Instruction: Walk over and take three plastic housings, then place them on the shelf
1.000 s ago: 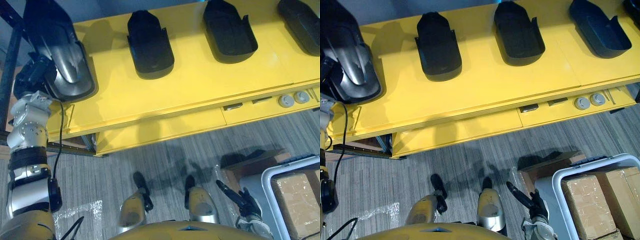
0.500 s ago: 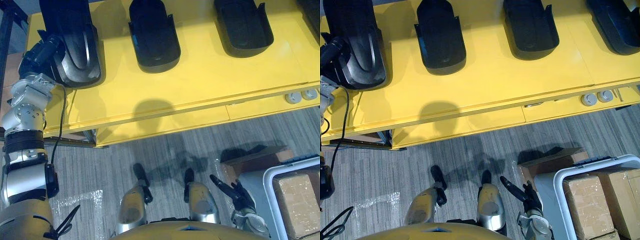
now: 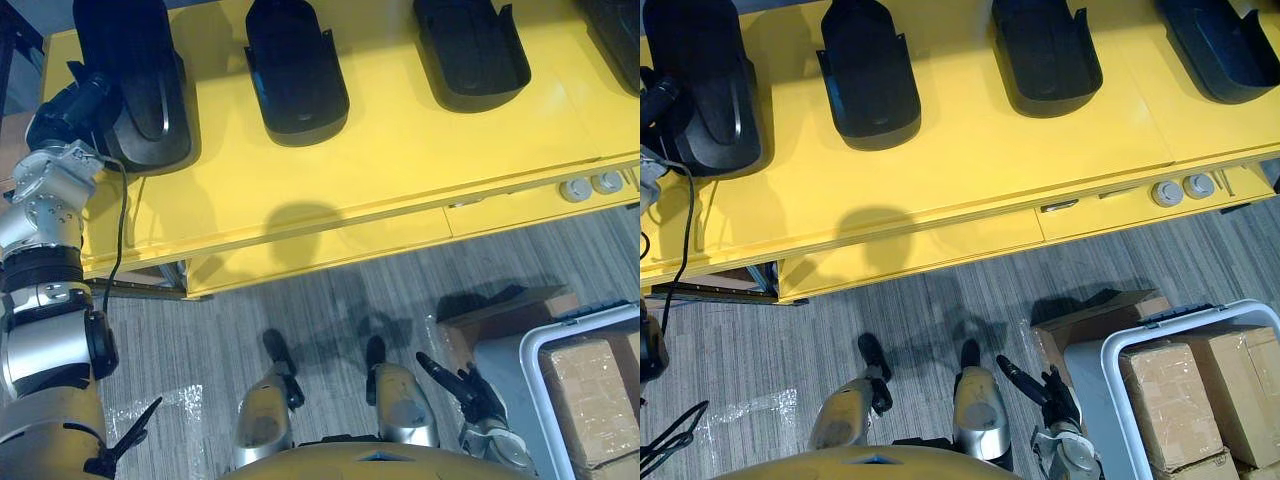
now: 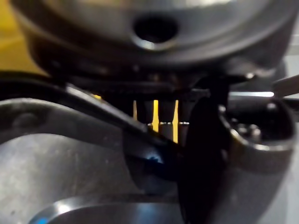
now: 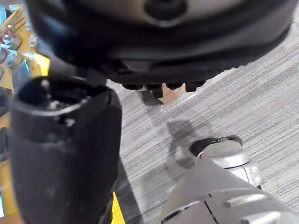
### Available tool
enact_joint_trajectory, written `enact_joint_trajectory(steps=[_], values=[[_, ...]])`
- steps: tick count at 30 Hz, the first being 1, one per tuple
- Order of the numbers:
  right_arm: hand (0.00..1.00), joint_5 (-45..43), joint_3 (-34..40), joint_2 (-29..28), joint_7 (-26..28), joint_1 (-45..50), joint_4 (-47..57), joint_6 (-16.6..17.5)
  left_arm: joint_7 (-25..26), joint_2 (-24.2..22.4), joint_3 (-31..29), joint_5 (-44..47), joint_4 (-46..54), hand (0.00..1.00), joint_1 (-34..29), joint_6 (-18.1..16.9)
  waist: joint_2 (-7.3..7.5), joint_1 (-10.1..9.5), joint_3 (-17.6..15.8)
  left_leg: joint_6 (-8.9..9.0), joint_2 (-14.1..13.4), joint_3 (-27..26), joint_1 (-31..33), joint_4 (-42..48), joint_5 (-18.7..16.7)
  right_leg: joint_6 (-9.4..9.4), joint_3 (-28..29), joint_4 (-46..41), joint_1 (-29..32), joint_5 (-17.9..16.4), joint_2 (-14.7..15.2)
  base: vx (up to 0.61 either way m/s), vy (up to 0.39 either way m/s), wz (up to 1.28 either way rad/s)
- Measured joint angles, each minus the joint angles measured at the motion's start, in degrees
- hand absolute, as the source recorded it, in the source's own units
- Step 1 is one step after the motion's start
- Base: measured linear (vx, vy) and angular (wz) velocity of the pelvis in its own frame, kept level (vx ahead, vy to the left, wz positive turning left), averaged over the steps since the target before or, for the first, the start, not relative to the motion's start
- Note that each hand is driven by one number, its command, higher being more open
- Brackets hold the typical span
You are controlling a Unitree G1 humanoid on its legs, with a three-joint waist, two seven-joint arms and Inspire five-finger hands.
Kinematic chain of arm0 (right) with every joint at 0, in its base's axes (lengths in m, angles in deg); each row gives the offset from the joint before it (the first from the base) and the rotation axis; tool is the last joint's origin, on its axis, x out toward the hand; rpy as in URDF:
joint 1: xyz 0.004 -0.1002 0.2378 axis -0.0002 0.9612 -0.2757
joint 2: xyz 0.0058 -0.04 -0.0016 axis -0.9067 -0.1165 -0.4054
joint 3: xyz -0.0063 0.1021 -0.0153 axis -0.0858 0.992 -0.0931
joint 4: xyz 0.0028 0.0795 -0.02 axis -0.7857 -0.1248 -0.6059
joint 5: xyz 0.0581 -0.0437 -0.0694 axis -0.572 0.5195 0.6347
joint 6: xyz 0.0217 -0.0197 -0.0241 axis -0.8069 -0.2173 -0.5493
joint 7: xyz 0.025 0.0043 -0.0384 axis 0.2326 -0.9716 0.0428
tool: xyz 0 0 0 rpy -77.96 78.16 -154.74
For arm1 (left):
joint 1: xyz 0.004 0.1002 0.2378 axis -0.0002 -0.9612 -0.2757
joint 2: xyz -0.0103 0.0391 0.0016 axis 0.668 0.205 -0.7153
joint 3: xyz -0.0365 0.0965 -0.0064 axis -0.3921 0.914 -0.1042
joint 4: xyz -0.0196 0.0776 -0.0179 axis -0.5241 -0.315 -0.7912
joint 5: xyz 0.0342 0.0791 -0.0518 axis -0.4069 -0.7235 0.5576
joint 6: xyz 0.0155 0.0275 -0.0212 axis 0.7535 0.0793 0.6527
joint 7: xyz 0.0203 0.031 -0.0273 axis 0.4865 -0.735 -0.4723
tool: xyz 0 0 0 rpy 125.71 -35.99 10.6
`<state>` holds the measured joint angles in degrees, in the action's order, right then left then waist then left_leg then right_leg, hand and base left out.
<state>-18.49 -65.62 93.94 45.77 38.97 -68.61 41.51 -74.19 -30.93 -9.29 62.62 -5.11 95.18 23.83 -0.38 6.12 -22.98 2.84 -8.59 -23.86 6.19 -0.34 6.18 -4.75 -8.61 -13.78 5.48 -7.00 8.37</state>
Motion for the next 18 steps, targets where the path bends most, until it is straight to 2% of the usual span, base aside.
enact_joint_trajectory(steps=[10,11,18], values=[[1.00,-0.09,-1.08,-0.01,-0.07,0.12,-0.39,-0.67,-1.67,-0.03,-2.63,-4.69,-2.94,0.00,0.81,1.66,0.05,0.39,0.07,0.28,-0.08,-0.77,-1.86,-1.00,-0.23,-0.06,0.30,0.83,-1.61,0.17,0.11,0.00,0.008,-0.02],[1.00,-0.09,-1.13,-0.01,-0.05,0.12,-0.41,-0.67,-1.79,-0.03,-2.87,-4.69,-3.09,1.00,0.88,1.77,0.06,0.38,0.10,0.28,-0.07,-0.79,-1.89,-1.03,-0.23,-0.07,0.31,0.84,-1.62,0.19,0.11,0.00,0.000,0.00],[1.00,-0.12,-2.09,-0.01,-0.04,0.11,-1.25,-0.67,-1.74,-0.09,-3.21,-8.27,-5.31,1.00,2.10,2.50,0.14,0.41,0.24,0.28,-0.05,-1.55,-2.76,-1.60,-0.23,-0.09,0.82,1.08,-1.94,0.60,0.11,0.00,0.013,-0.04]])
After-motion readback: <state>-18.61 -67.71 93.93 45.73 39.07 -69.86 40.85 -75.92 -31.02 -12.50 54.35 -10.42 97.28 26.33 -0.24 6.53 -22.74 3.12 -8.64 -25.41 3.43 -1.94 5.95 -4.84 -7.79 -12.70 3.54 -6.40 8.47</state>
